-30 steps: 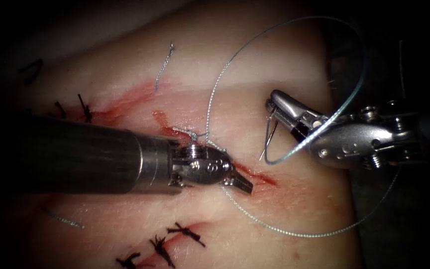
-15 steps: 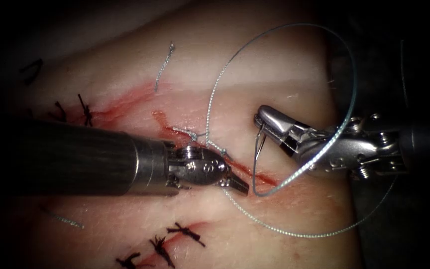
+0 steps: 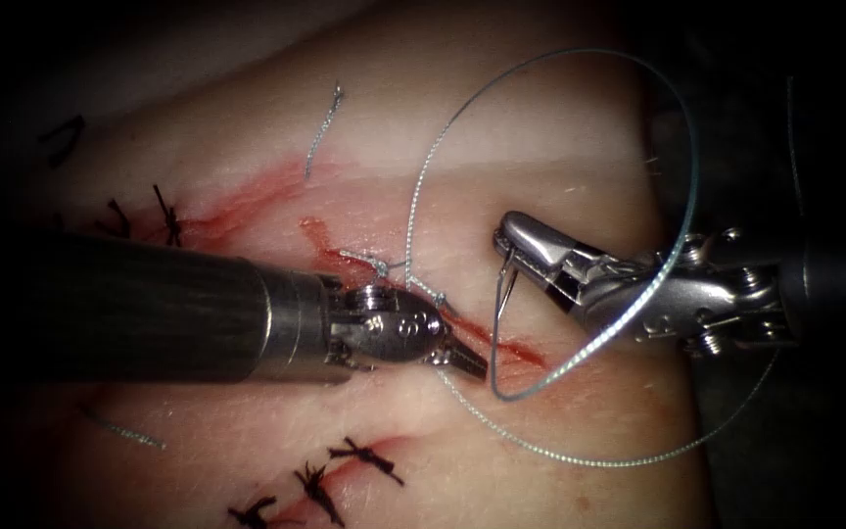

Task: Wound Closure

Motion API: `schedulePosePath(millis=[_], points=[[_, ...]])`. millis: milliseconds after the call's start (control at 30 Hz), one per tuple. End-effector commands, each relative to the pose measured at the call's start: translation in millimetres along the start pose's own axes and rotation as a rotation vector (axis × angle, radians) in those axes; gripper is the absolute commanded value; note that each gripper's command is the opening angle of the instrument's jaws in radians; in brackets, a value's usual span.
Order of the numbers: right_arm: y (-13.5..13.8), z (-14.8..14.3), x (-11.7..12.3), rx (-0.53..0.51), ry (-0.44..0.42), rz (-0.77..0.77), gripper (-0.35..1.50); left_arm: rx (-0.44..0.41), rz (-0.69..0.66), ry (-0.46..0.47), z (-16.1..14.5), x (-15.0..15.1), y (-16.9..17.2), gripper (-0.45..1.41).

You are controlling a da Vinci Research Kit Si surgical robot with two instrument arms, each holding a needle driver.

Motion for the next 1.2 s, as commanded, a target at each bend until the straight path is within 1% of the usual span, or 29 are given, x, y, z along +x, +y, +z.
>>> schedulePosePath(millis=[33,267,600,1200], points=[[-0.7,0.7,0.2,-0.001,0.002,-0.001,-0.35,-0.001,0.0,0.0,0.8,-0.1,-0.1,-0.45],[-1.4,0.7,0.2,0.008,0.002,-0.007,-0.35,-0.001,-0.006,0.0,0.8,0.0,-0.1,-0.45],[-0.9,0.7,-0.5,0.011,0.001,-0.01,-0.35,-0.001,-0.018,0.0,0.8,0.0,-0.1,-0.45],[-2.3,0.6,-0.6,0.029,-0.009,-0.017,-0.35,0.0,-0.036,0.001,0.9,0.0,-0.2,-0.45]])
